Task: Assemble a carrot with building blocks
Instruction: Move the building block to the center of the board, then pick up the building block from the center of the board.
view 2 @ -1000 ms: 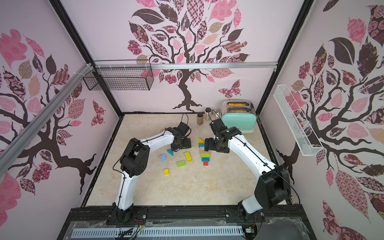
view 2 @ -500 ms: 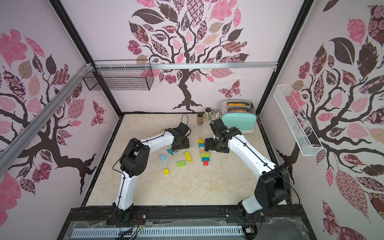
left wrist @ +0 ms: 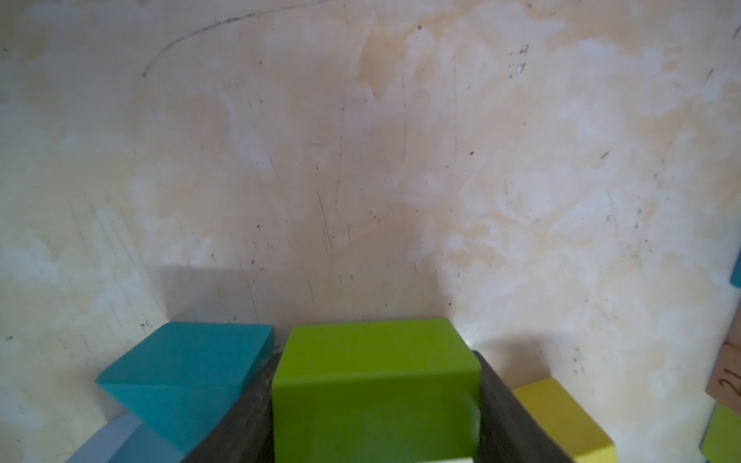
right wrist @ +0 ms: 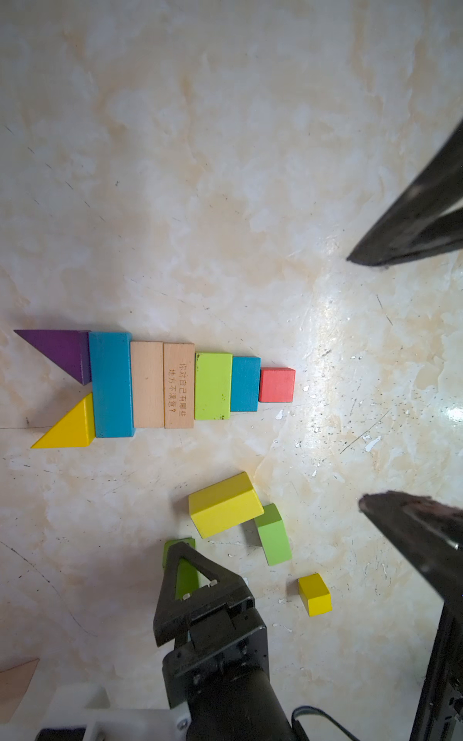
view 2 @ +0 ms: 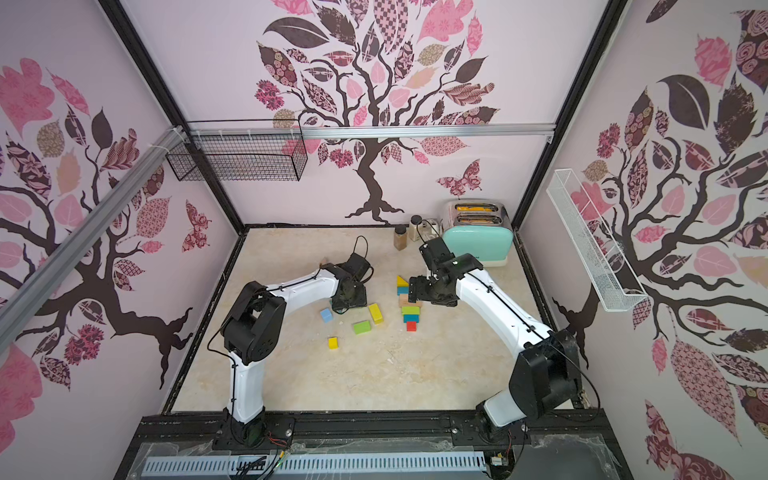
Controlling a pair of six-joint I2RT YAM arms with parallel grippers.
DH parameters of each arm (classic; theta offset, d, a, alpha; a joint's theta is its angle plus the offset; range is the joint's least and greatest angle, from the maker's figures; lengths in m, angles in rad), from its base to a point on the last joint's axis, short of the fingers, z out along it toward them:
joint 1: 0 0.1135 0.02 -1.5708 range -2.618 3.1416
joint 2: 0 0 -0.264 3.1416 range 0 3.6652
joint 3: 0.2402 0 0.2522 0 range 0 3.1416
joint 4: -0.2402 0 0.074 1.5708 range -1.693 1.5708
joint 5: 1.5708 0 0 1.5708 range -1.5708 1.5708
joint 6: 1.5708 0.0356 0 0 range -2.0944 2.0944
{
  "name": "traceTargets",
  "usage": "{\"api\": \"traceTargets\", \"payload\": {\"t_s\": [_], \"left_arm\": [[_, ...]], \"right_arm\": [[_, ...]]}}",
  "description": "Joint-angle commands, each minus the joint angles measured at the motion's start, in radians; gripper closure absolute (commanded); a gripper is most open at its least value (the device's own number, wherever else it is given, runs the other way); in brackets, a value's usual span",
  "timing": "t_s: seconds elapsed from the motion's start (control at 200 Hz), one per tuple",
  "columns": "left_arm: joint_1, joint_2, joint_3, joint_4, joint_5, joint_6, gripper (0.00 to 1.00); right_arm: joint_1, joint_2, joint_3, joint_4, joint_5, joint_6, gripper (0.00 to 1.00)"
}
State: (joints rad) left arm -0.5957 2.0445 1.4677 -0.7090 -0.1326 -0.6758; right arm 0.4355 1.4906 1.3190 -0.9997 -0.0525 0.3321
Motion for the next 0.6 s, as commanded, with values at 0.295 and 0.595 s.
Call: {"api": "traceTargets", "payload": {"t_s": [0.295, 0.595], "left_arm": [[-0.004, -0.013, 0.014, 0.029, 0.028, 0.006, 0.25], [-0.004, -0.064, -0.003, 0.030, 0.031, 0.002, 0.02]], "right_arm": [[0.005, 0.006, 0.003, 0.016, -0.005, 0.005, 0.09], [0.006, 0.027, 0.031, 0.013, -0.005, 0.007, 0.06]]}}
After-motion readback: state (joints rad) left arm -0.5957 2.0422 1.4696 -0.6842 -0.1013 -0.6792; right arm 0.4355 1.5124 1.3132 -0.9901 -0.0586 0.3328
